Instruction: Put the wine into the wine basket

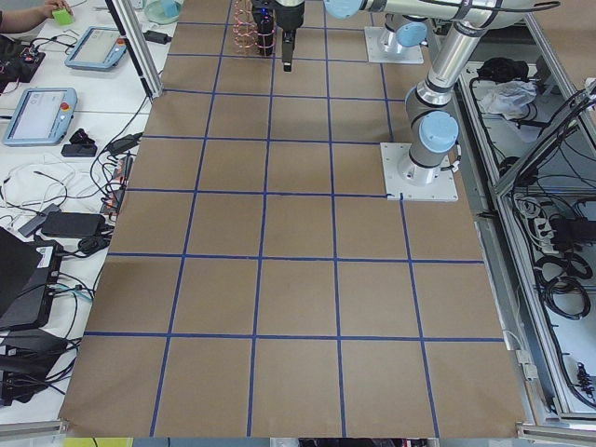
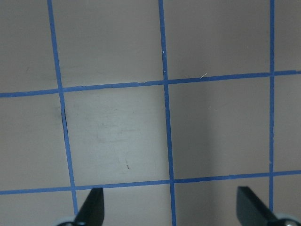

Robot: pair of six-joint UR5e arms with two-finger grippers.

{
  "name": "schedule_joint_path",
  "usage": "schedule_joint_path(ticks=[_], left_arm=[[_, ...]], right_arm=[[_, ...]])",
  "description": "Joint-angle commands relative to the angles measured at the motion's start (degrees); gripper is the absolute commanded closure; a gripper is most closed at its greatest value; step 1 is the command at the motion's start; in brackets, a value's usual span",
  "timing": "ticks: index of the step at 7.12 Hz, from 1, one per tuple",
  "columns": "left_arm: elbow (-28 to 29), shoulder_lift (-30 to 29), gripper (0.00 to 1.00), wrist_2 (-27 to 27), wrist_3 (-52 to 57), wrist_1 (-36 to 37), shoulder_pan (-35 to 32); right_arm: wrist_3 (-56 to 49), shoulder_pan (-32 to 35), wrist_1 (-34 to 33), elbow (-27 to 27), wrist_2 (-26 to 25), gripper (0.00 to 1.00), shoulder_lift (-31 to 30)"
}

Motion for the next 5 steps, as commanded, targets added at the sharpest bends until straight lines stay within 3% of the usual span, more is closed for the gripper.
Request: schedule_joint_path(ticks=[1,5], left_arm=[[0.08,-0.02,0.00,-0.09,0.00,0.07,-0.16],[0.08,0.07,0.00,-0.09,0.00,0.07,-0.16]], right_arm=[[-0.12,0.00,-0.93,0.01,-0.01,0.00,0.22],[-0.13,-0.09,-2.07,0.01,-0.10,0.00,0.40]])
